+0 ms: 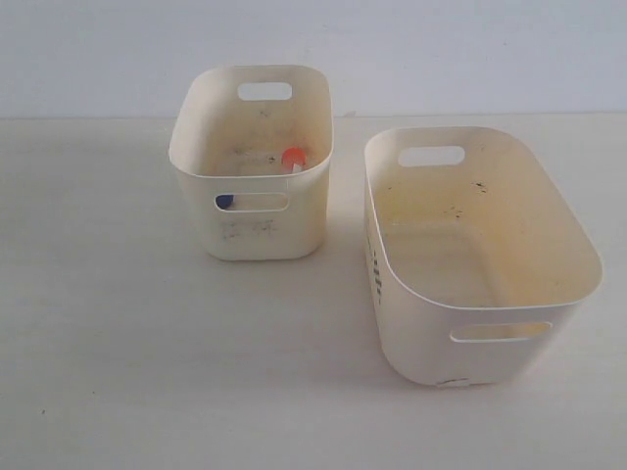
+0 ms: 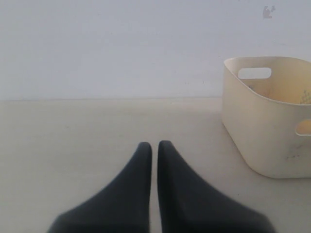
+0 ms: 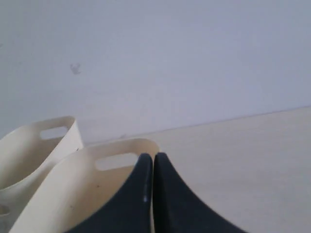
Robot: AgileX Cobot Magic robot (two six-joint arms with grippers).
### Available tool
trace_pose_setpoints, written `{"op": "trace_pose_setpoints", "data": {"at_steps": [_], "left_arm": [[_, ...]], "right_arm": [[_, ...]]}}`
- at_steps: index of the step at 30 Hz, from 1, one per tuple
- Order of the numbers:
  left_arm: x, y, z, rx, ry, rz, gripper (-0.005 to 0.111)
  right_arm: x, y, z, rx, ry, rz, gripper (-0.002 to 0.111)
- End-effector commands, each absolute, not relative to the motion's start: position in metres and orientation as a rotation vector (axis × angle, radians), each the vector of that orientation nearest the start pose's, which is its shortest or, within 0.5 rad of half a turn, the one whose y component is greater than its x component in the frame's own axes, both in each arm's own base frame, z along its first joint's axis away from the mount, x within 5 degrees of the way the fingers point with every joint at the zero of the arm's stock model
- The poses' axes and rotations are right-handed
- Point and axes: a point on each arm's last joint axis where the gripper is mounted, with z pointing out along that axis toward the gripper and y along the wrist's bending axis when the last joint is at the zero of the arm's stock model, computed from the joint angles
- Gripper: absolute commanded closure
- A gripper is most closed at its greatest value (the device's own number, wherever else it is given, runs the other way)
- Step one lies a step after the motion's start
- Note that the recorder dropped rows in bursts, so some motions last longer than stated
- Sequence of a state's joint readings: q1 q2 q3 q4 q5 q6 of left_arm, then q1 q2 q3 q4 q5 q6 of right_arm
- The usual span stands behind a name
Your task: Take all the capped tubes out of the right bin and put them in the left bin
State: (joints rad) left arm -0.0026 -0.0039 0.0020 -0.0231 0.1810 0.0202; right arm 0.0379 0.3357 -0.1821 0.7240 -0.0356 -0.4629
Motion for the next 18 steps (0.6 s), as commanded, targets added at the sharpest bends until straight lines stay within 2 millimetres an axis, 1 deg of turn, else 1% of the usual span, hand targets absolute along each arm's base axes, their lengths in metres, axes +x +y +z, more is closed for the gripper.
{"op": "trace_pose_setpoints", "data": {"at_steps": [1,5,7,14,18], "left_arm": [[0.056,-0.001,0.198,0.003,1.655,-0.019,0.103],[0.056,-0.001,0.198,0.003,1.655,-0.019,0.103],[0.056,-0.001,0.198,0.003,1.655,-0.019,0.103],[0.056,-0.001,0.198,0.003,1.655,-0.019,0.103],[0.056,-0.001,0.198,0.003,1.655,-0.019,0.103]], "right_arm": [[0.073,-0.009,0.232,0.3,1.513,0.138,0.107],[0.068,-0.012,0.211,0.342,1.516,0.12,0.107],[0.068,-0.012,0.211,0.36,1.513,0.138,0.107],[0.069,-0.008,0.208,0.333,1.556,0.157,0.107],[0.067,-0.004,0.205,0.287,1.59,0.175,0.107]]}}
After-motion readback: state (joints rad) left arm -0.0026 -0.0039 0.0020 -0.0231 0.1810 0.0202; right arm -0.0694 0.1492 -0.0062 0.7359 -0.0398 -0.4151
